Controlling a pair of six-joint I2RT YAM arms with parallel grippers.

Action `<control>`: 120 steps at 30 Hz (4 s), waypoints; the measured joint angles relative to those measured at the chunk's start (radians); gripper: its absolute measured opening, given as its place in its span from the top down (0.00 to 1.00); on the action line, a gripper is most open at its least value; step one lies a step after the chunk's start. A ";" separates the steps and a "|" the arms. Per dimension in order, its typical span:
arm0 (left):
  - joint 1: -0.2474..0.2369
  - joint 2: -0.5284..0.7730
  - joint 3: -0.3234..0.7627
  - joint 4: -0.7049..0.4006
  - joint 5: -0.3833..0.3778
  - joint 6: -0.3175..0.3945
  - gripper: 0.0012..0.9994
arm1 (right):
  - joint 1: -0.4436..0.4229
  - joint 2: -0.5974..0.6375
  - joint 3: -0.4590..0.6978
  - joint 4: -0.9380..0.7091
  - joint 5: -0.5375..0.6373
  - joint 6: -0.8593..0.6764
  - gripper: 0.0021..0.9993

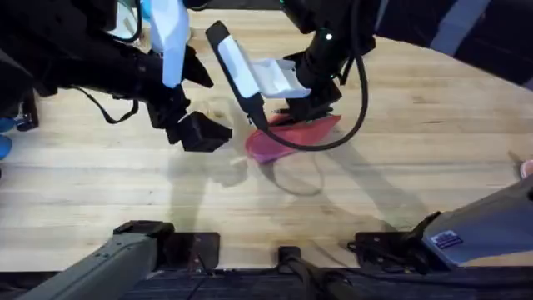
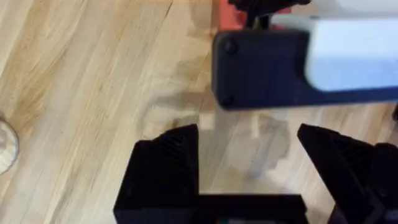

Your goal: Unzip the bag, pick up the pens from the table one at a time and place them inside, then zip the bag closed.

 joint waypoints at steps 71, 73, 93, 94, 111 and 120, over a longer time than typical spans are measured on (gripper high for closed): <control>0.000 0.000 0.000 -0.013 0.055 0.006 0.01 | -0.070 -0.101 -0.003 -0.007 -0.095 0.423 0.00; 0.005 0.000 0.000 -0.022 0.060 0.009 0.00 | -0.087 -0.121 -0.003 -0.007 -0.112 0.440 0.00; 0.405 0.000 -0.287 0.027 0.501 0.534 0.00 | -0.143 -0.136 -0.003 0.143 -0.158 0.540 0.00; 0.405 0.000 -0.312 0.053 0.510 0.551 0.00 | -0.143 -0.137 -0.003 0.141 -0.158 0.541 0.00; 0.407 0.000 -0.487 0.240 0.534 0.624 0.00 | -0.093 -0.136 -0.003 0.140 -0.165 1.100 0.00; 0.407 0.000 -0.487 0.240 0.534 0.624 0.01 | 0.043 -0.137 -0.003 0.140 -0.178 1.311 0.00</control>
